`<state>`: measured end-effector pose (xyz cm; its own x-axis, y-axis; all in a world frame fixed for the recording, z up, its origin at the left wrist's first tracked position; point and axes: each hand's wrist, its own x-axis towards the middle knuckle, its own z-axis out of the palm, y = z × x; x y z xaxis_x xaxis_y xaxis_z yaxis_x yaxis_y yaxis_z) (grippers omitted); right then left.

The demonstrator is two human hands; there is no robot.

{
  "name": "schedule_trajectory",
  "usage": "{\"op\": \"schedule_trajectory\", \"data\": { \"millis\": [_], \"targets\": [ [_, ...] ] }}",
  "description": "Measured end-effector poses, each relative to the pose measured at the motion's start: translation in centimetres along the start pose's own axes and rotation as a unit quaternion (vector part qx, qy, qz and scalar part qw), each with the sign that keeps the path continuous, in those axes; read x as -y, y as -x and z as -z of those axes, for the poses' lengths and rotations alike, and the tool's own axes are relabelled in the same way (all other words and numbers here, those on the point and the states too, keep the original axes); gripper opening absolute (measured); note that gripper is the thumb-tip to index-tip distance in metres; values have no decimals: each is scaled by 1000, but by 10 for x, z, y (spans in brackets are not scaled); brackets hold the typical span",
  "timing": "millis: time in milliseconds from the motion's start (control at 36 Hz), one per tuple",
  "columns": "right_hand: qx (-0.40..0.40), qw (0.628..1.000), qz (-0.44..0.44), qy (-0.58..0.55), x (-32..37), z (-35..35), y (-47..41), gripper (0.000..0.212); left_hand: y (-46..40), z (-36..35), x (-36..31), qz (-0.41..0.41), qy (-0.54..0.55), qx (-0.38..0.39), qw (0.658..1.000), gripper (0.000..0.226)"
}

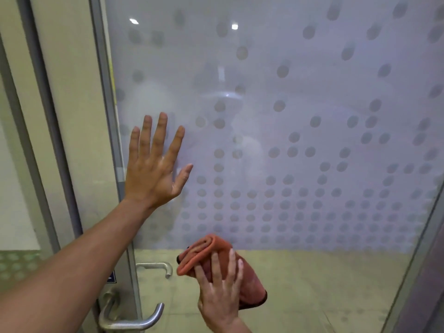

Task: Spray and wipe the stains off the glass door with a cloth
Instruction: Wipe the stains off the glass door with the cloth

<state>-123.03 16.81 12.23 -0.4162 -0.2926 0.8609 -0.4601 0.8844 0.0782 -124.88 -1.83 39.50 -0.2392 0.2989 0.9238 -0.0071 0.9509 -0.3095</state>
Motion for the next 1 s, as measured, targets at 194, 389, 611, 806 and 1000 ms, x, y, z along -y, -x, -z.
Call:
{"op": "schedule_trajectory", "data": {
  "millis": [194,389,611,806,1000],
  "targets": [
    [-7,997,70,33,-16,0,-2,65,0,2,-1,0,3,-13,1000,76],
    [-40,982,166,83,-40,8,-29,76,0,1,-2,-5,4,-10,1000,76],
    [-119,984,114,66,-47,63,-128,91,1,-1,-1,-6,16,-22,1000,76],
    [-173,980,67,71,-61,113,-207,95,1,-2,1,-9,26,-12,1000,76],
    [-181,979,31,87,-64,163,-292,90,1,-2,0,-1,22,-6,1000,76]
  ]
}}
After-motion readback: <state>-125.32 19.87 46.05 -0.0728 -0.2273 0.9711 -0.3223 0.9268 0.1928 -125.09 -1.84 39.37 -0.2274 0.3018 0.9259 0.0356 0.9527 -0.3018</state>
